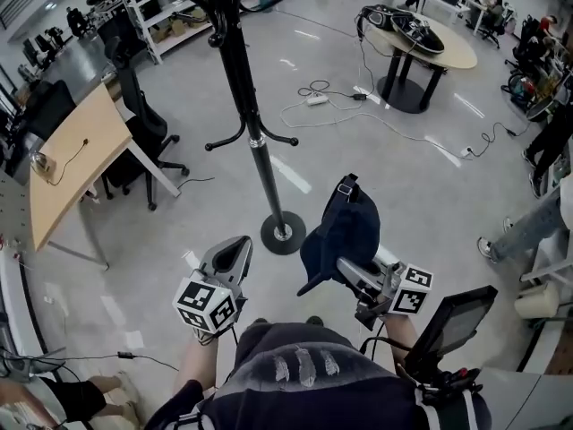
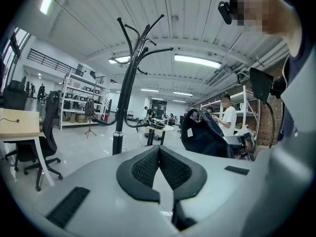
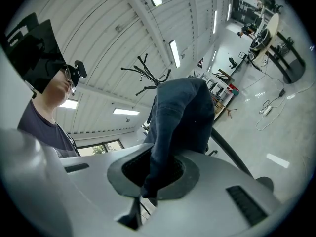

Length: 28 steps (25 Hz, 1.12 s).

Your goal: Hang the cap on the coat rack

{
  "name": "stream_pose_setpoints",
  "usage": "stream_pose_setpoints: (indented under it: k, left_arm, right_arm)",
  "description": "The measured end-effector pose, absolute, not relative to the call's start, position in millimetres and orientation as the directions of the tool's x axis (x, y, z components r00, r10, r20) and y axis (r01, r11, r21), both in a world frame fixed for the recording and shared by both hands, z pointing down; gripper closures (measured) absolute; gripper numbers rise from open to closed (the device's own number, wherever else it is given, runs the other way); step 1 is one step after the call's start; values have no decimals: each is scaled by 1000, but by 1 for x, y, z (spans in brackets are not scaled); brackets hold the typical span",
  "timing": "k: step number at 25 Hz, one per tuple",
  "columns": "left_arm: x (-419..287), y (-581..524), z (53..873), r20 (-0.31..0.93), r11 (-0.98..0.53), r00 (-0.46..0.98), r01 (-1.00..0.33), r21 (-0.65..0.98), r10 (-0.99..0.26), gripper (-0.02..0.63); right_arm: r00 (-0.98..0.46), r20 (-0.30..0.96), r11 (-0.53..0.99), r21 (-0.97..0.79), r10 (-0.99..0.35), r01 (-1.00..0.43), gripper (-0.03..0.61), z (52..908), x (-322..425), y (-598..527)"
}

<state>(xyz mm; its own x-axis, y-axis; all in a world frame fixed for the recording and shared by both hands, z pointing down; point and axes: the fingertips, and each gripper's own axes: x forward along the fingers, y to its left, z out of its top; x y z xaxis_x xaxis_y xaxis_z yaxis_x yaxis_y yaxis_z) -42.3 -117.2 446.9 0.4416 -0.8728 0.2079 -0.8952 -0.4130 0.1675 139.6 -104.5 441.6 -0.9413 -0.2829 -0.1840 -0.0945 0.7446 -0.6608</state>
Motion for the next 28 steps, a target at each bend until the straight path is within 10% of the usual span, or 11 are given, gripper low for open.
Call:
stream_pose_setpoints:
  k: [28]
  left_arm:
    - [-95,-208,427,82,-585,598,-798,144,-797,606]
  right_arm:
    - [-899,-127,811,-496,-420,-309,566,381,82,-178]
